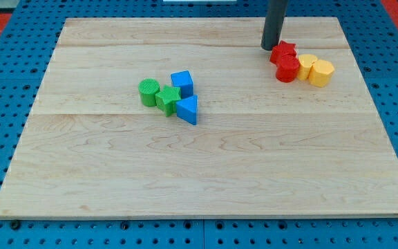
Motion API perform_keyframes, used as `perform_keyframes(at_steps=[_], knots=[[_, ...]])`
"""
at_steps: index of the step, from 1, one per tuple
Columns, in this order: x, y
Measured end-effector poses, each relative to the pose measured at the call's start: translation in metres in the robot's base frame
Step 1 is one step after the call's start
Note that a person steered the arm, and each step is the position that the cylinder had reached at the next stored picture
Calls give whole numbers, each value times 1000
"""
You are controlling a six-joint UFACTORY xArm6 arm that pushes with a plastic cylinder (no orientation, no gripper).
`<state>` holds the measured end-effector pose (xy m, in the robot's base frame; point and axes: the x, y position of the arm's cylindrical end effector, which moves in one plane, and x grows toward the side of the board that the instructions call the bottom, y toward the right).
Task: Push the red star to the top of the board
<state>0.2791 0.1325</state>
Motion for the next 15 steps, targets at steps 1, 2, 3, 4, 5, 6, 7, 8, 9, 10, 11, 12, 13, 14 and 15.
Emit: perform_keyframes(at_steps=[1, 2, 3, 4, 5, 6, 7, 8, 9, 10, 11, 12, 13, 14, 15], knots=[[0, 0], [2, 0], [4, -1], [5, 0], [-1, -9], [-30, -9], [-50, 60], [-23, 166], [79, 191], [108, 157], [80, 123], [55, 102], [81, 112], [96, 117], [96, 105]])
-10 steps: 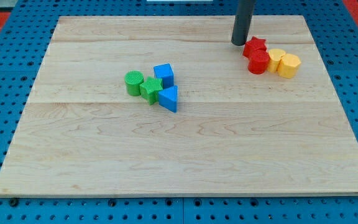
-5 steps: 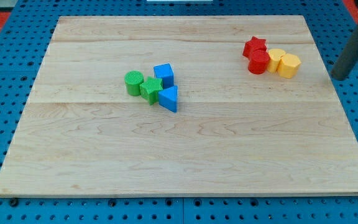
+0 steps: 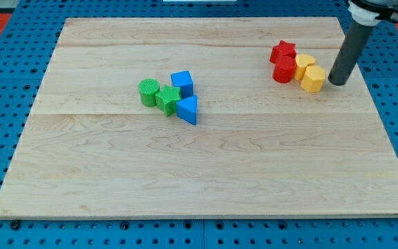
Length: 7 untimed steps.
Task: Push the red star to the top of the board
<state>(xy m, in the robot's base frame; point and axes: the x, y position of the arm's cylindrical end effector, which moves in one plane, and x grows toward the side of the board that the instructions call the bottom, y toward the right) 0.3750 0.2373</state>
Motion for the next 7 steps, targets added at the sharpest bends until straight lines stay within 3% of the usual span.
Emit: perform_keyframes(at_steps=[4, 7], knots=[[-29, -16], [-61, -76]])
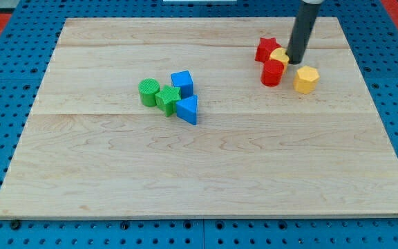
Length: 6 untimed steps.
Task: Push the red star to the top of the board
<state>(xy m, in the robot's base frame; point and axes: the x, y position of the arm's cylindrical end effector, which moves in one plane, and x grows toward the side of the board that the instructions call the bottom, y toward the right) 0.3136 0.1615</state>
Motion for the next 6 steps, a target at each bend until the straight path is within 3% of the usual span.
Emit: perform_keyframes(at_steps=[2, 4, 5, 6], knots=[[-3, -57], [-30, -56], [-28, -111], [-36, -117]])
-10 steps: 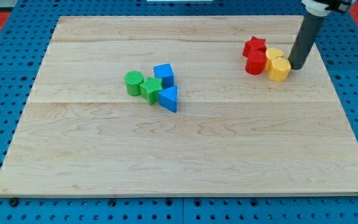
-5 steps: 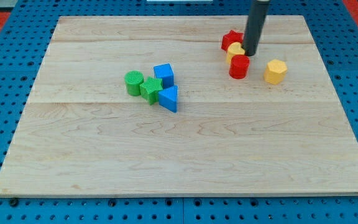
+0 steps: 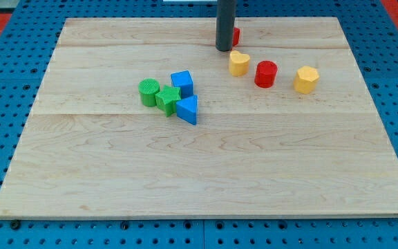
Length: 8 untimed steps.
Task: Push the red star to the top of the board
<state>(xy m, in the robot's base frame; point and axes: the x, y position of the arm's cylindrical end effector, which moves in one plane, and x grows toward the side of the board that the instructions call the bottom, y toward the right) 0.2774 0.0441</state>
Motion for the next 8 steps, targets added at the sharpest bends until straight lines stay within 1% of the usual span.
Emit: perform_keyframes(at_steps=[1, 2, 3, 4, 5, 6, 7, 8], knots=[[0, 2], [-1, -16], [-4, -51], [-18, 63], [-10, 82], [-15, 5], [-34, 24], [-34, 62]])
